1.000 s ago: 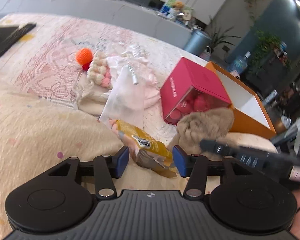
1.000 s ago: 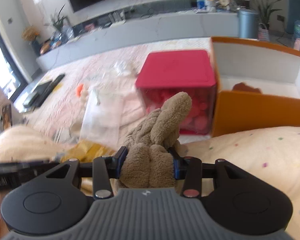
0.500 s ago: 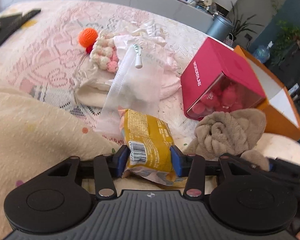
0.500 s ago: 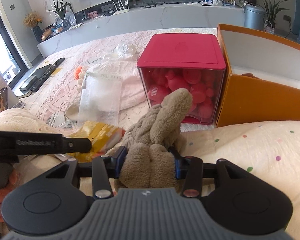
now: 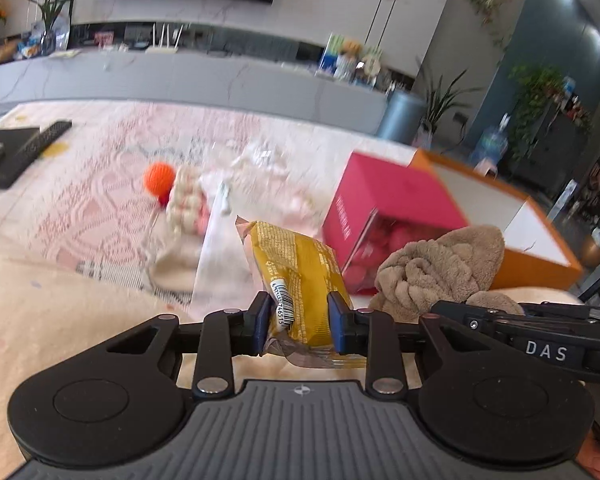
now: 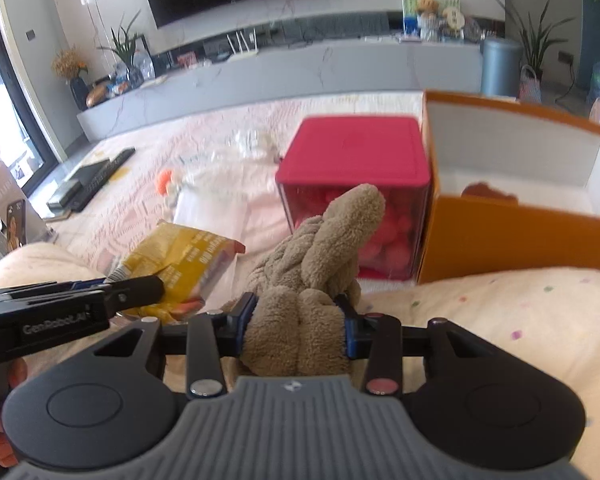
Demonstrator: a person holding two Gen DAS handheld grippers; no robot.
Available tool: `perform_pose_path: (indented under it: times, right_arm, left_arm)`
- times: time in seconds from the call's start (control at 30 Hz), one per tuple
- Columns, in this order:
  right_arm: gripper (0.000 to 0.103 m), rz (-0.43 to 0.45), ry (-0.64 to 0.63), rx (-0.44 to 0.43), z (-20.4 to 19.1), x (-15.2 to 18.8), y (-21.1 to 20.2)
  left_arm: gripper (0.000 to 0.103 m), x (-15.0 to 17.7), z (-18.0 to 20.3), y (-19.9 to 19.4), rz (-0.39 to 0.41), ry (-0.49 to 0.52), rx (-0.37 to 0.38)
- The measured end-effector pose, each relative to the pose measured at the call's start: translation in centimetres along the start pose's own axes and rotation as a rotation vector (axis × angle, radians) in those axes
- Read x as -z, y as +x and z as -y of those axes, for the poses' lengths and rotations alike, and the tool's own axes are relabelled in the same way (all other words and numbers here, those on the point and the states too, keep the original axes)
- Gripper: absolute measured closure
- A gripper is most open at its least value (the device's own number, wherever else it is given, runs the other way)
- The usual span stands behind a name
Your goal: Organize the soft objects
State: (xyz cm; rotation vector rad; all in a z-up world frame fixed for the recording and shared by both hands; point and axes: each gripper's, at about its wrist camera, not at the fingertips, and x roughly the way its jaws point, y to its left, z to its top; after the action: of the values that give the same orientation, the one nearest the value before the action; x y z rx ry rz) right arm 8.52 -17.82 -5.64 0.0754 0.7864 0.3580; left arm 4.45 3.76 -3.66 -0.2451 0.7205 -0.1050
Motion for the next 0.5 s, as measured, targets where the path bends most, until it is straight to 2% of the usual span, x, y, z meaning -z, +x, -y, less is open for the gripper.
perform_pose_path:
  times: [0.3, 0.5]
  right_arm:
    - [0.062, 0.126, -0.004, 0.032, 1.1, -1.5, -4.5]
    - [0.062, 0.204, 0.001, 0.102, 3.9, -3.4, -7.1]
  left_arm:
    - [0.069, -1.8, 2.6, -2.9, 0.097, 0.023, 0.095]
    - [0.069, -3.9, 4.9, -2.4, 0.122, 0.055, 0.156]
